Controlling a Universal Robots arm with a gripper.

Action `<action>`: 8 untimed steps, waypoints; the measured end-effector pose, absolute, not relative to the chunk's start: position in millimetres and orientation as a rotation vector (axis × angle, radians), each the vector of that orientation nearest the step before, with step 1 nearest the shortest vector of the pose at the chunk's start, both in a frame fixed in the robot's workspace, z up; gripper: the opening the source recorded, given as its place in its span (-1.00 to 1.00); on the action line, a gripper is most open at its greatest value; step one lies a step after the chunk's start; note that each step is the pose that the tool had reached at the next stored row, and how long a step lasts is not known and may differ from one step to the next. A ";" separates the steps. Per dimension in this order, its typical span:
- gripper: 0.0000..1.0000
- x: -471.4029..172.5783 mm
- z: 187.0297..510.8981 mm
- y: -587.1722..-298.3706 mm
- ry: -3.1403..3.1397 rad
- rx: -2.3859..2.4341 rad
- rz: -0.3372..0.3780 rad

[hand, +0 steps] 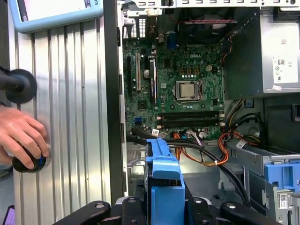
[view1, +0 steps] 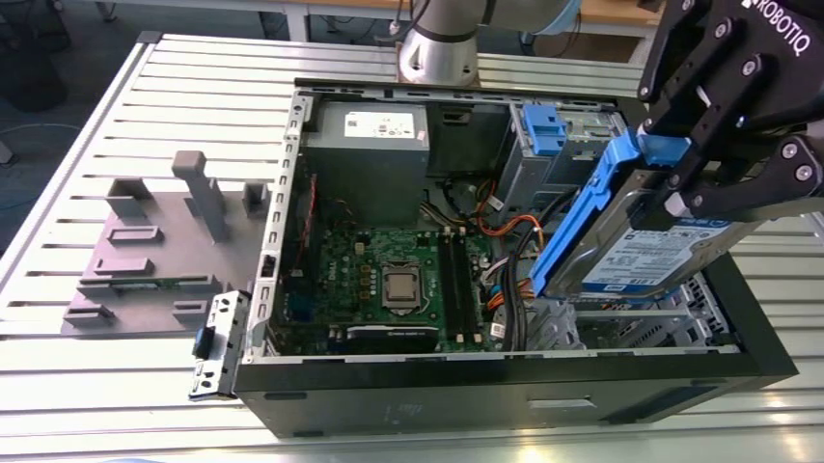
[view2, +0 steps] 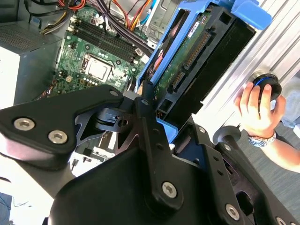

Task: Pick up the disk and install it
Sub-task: 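Pick up the disk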

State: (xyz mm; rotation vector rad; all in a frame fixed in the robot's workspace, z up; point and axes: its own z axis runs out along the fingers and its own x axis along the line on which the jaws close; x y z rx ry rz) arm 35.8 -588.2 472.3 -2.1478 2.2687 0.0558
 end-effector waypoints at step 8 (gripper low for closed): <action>-0.27 37.9 471.7 -588.2 2.269 -2.148 0.056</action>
